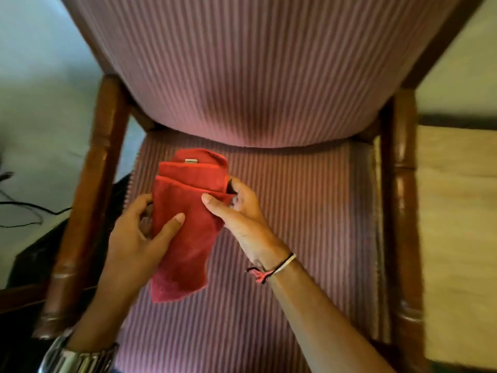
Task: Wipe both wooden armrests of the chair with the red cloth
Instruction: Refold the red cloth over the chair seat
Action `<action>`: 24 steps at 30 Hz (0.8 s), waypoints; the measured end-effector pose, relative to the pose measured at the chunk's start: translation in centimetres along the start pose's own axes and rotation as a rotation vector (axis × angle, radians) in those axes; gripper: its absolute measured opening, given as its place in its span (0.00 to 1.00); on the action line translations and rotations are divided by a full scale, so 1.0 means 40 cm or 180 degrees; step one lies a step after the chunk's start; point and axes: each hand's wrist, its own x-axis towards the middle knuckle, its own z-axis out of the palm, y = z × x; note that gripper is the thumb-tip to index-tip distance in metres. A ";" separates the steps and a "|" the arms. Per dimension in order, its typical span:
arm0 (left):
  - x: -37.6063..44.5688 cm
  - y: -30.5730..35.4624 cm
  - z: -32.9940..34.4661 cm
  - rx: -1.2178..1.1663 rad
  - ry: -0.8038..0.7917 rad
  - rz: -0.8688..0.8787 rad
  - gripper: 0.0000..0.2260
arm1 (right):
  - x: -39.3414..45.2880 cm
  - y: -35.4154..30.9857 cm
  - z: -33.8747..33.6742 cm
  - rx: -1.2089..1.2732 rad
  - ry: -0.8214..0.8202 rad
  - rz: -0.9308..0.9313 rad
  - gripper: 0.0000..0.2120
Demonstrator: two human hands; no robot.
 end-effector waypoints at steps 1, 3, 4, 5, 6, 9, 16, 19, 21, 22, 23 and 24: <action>-0.027 0.029 0.043 -0.0069 -0.0077 0.0029 0.11 | -0.028 -0.027 -0.042 0.0022 0.0041 -0.0087 0.10; -0.086 0.105 0.168 -0.0235 -0.0289 0.0136 0.11 | -0.096 -0.093 -0.174 0.0011 0.0172 -0.0277 0.12; -0.113 0.144 0.233 -0.0267 -0.0376 0.0198 0.11 | -0.128 -0.126 -0.241 -0.0021 0.0256 -0.0342 0.12; -0.142 0.183 0.300 -0.0283 -0.0467 0.0262 0.11 | -0.167 -0.163 -0.310 -0.0055 0.0350 -0.0413 0.12; -0.170 0.218 0.358 -0.0284 -0.0565 0.0317 0.12 | -0.202 -0.194 -0.373 -0.0150 0.0464 -0.0475 0.12; -0.257 0.320 0.547 -0.0175 -0.0751 0.0529 0.13 | -0.307 -0.279 -0.578 -0.0276 0.0769 -0.0582 0.13; -0.389 0.451 0.899 0.0021 -0.1112 0.0661 0.15 | -0.465 -0.367 -0.937 -0.0442 0.1144 -0.0493 0.12; -0.409 0.458 0.978 0.0071 -0.1145 0.0537 0.12 | -0.471 -0.359 -1.014 -0.0598 0.1152 -0.0463 0.11; -0.410 0.446 1.011 0.0025 -0.1148 0.0456 0.13 | -0.462 -0.347 -1.042 -0.0687 0.1093 -0.0442 0.09; -0.407 0.437 1.022 0.0034 -0.1130 0.0447 0.13 | -0.456 -0.340 -1.053 -0.0701 0.1065 -0.0426 0.09; -0.404 0.428 1.036 0.0037 -0.1107 0.0430 0.13 | -0.449 -0.332 -1.065 -0.0687 0.1036 -0.0399 0.09; -0.400 0.419 1.045 0.0030 -0.1085 0.0404 0.13 | -0.439 -0.322 -1.075 -0.0697 0.1017 -0.0369 0.09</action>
